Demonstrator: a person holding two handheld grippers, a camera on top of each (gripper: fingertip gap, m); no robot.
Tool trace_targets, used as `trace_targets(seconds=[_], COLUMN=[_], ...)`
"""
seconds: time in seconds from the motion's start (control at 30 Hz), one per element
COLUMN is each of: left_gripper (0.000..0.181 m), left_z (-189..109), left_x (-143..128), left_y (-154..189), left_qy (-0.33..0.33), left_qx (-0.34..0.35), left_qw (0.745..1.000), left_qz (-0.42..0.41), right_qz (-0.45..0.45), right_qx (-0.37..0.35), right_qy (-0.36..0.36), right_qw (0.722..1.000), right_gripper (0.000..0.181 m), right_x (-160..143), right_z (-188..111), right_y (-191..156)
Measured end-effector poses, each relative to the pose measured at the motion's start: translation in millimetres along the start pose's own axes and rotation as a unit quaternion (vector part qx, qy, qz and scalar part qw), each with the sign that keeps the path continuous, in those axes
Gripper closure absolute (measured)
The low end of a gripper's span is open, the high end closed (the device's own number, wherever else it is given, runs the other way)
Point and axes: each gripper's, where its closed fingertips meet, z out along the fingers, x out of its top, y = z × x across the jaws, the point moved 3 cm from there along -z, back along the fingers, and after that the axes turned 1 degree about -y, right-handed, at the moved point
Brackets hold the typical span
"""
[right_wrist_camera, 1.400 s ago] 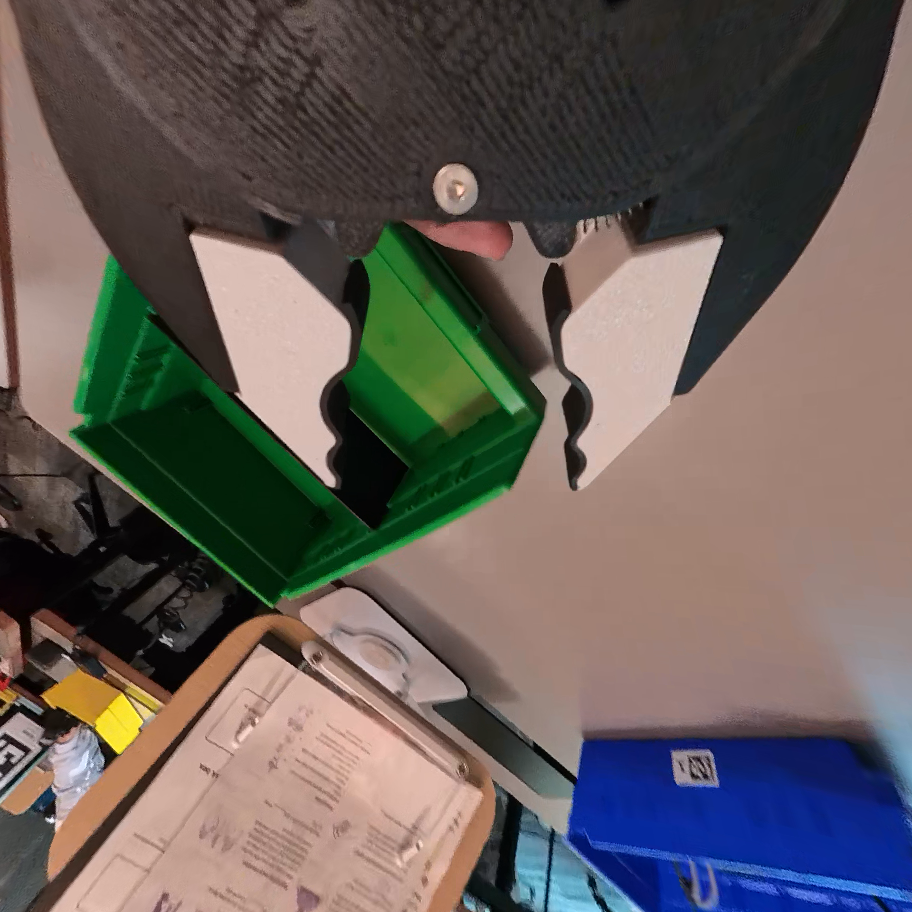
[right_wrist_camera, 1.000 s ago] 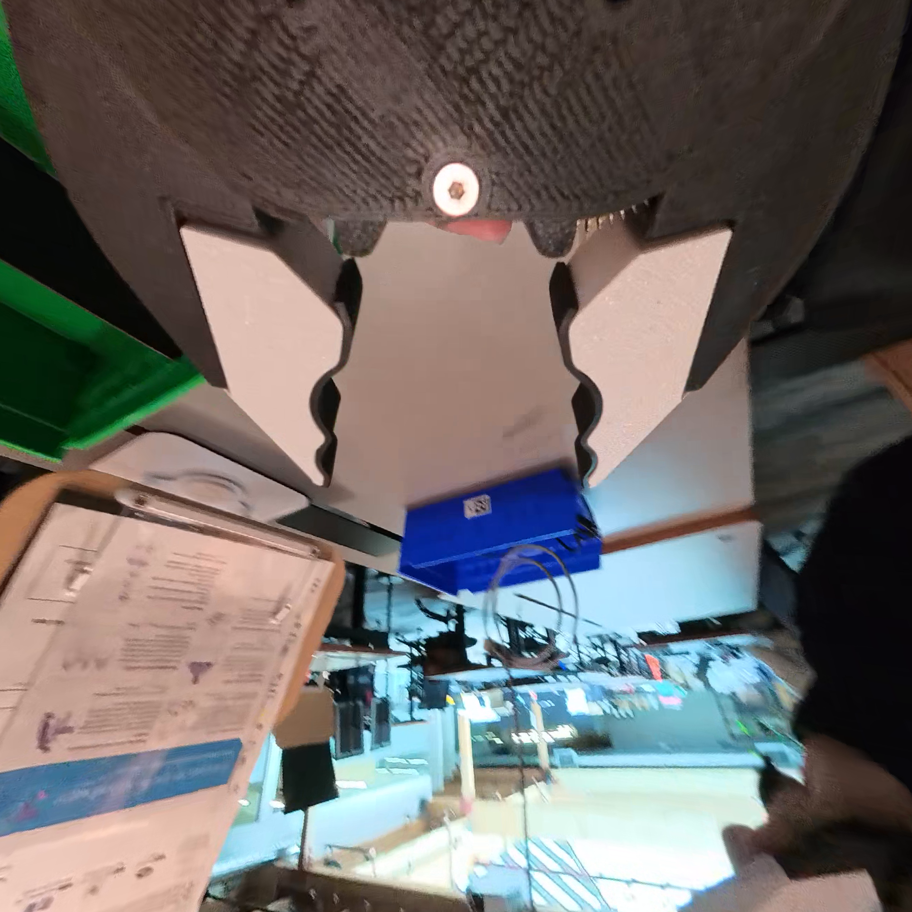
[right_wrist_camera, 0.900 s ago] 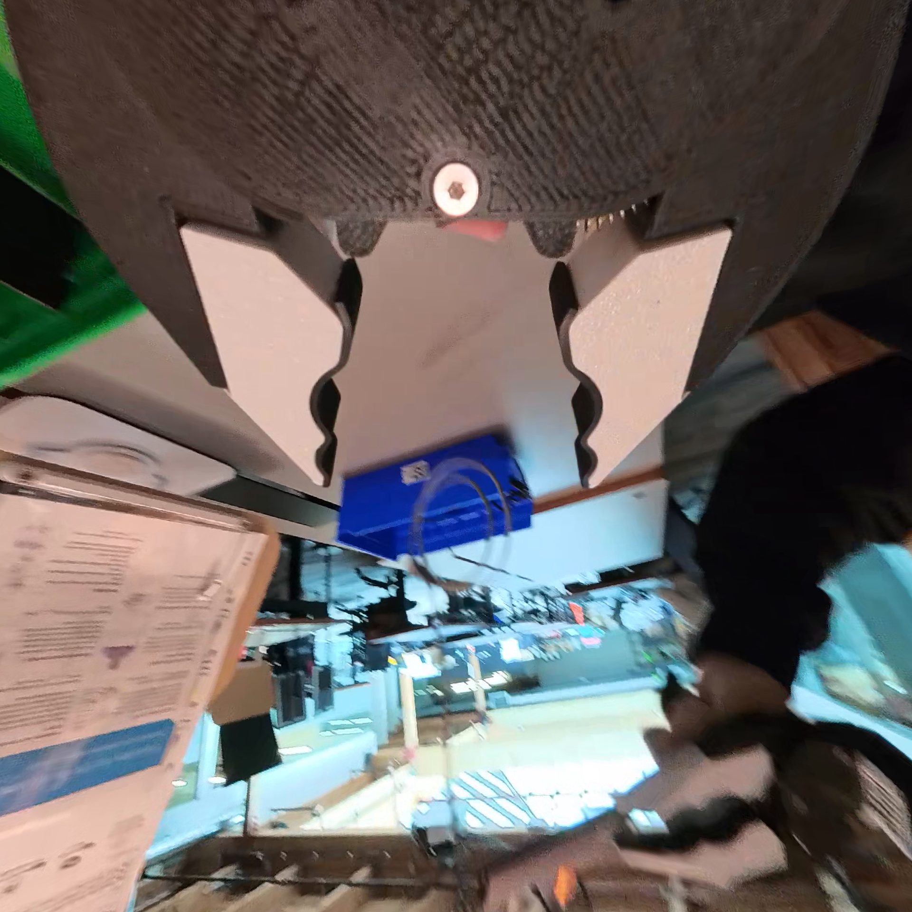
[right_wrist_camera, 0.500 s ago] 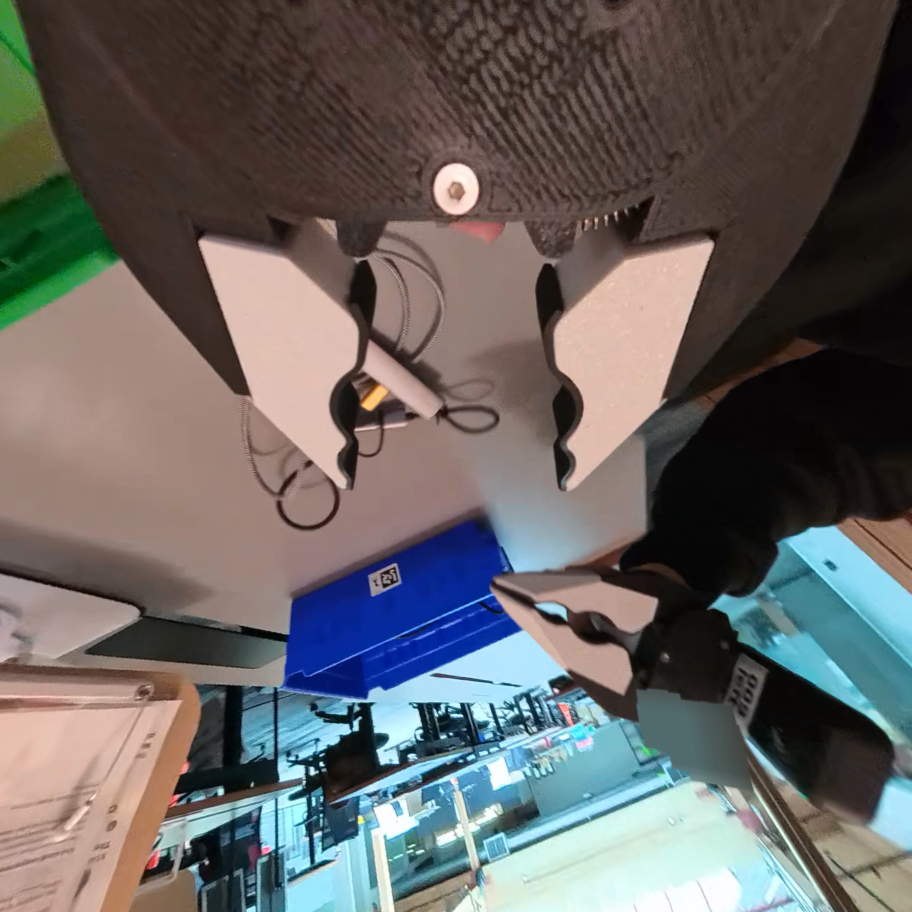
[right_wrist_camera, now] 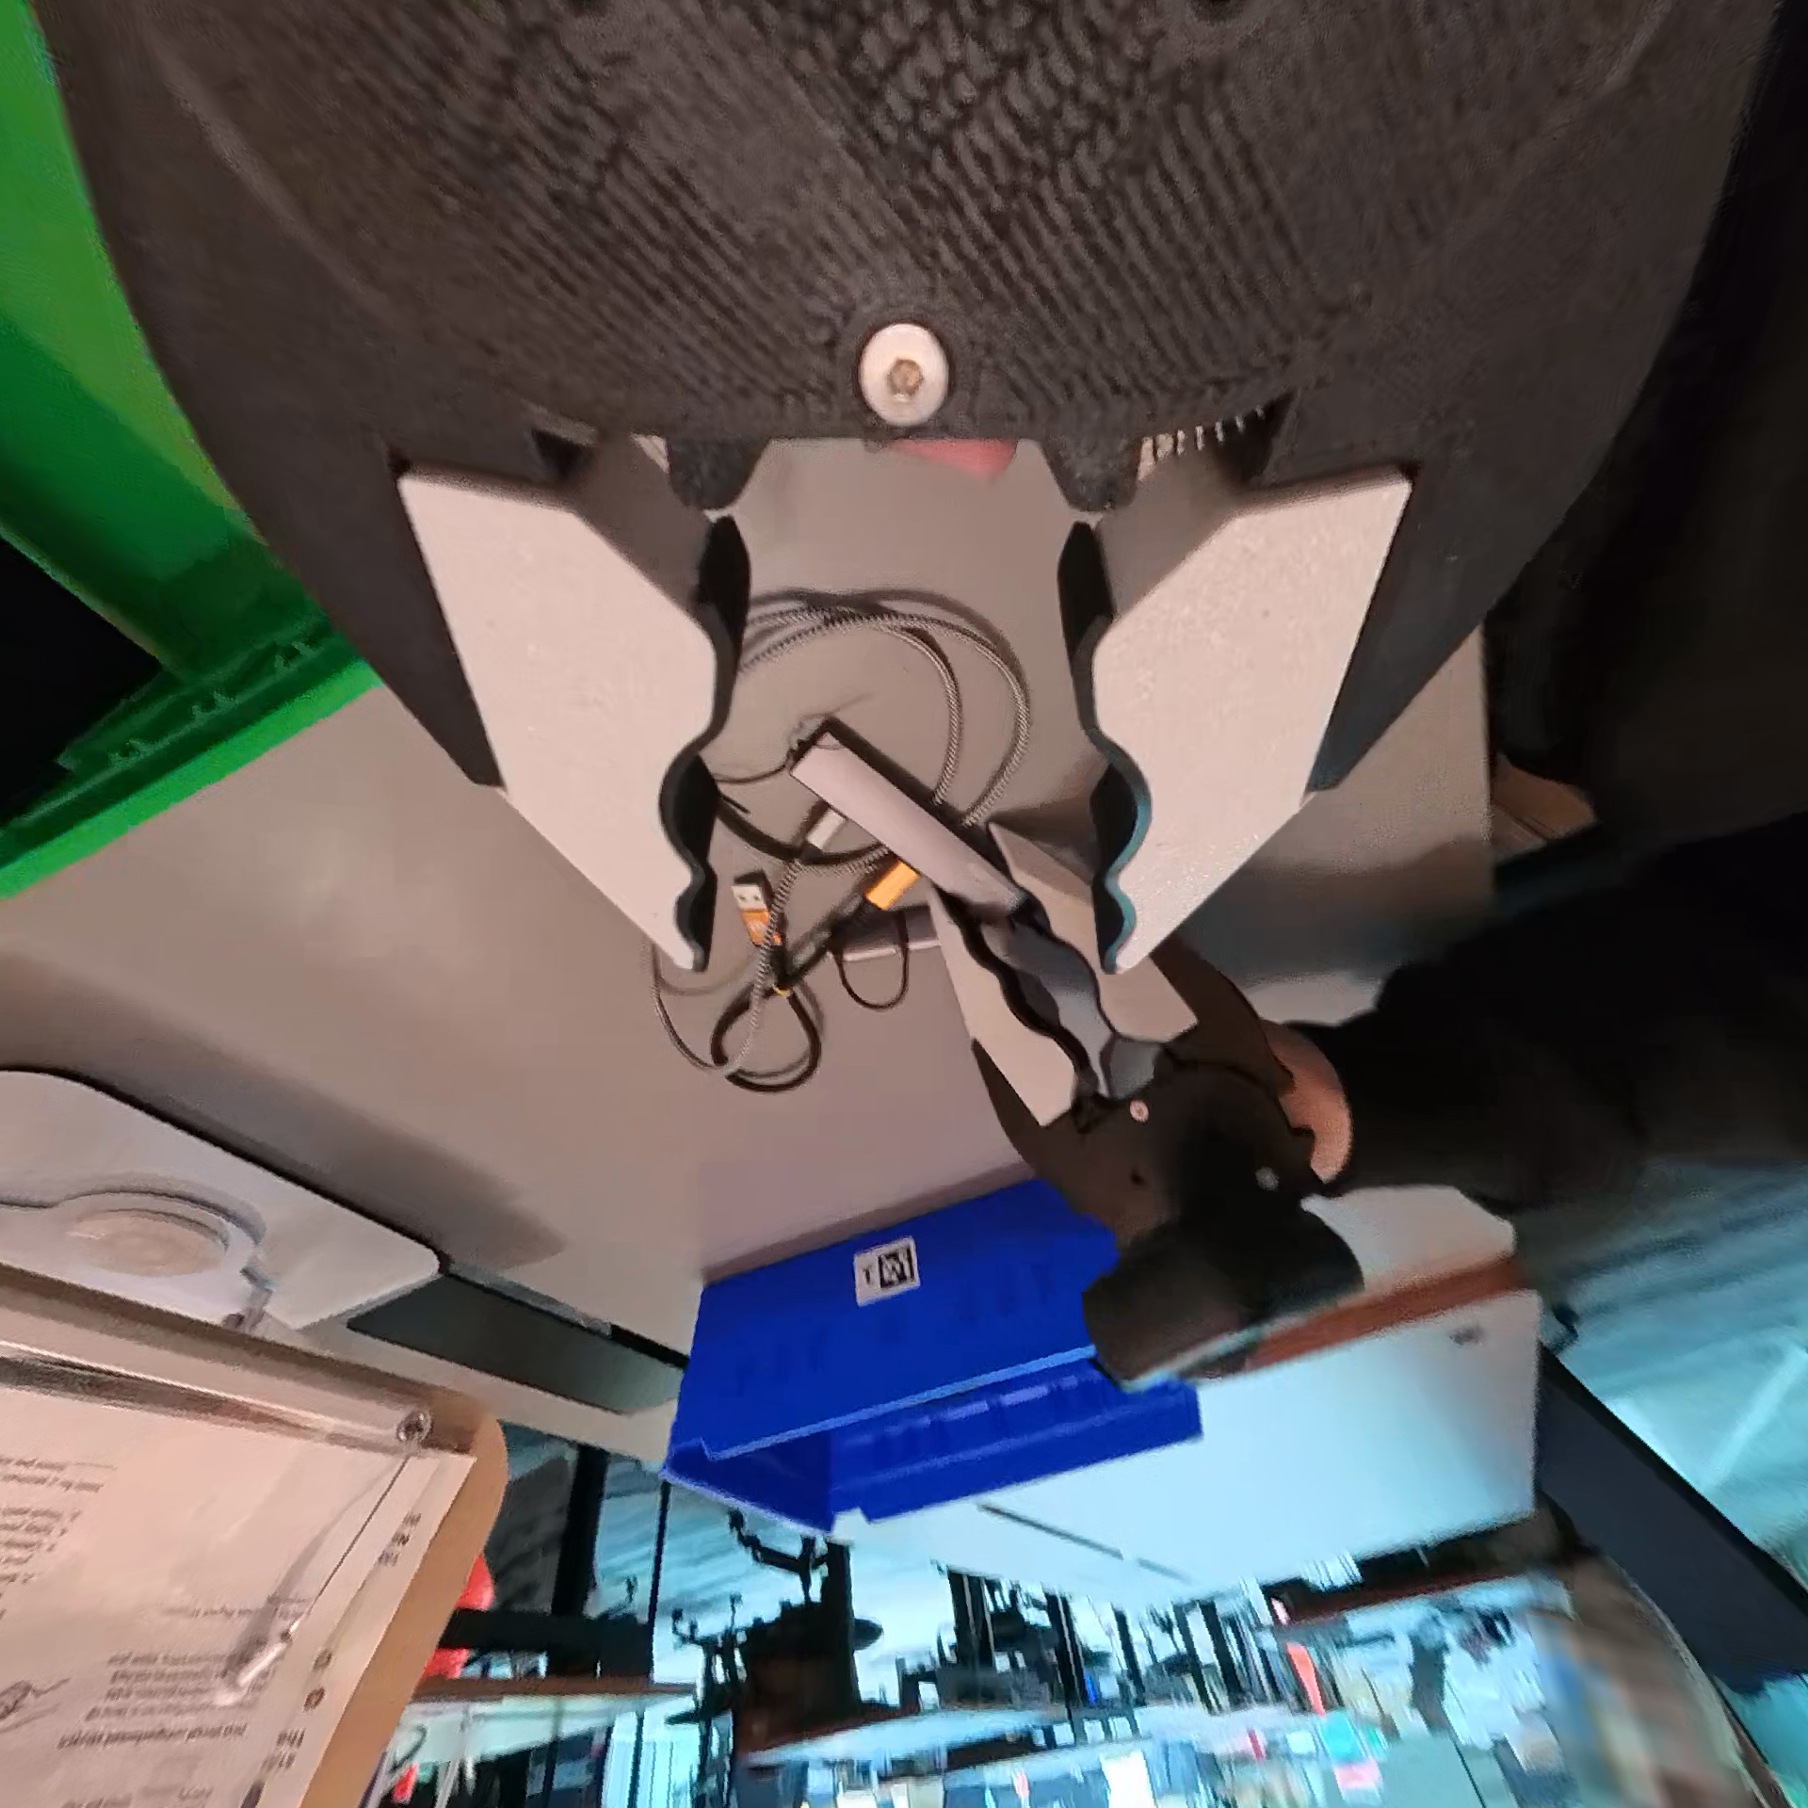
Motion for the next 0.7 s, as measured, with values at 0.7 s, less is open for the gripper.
trace_targets(seconds=[0.7], left_gripper=[0.161], left_z=[-118.4], left_x=[71.0], left_y=[42.2], left_qy=[0.044], left_qx=[0.153], left_qw=[0.884], left_qz=[0.439], right_qz=[-0.037], right_qx=[0.196], right_qy=[-0.023], right_qw=[0.98], right_gripper=[0.169], right_x=[-13.6], right_z=[15.7], right_y=[-61.1])
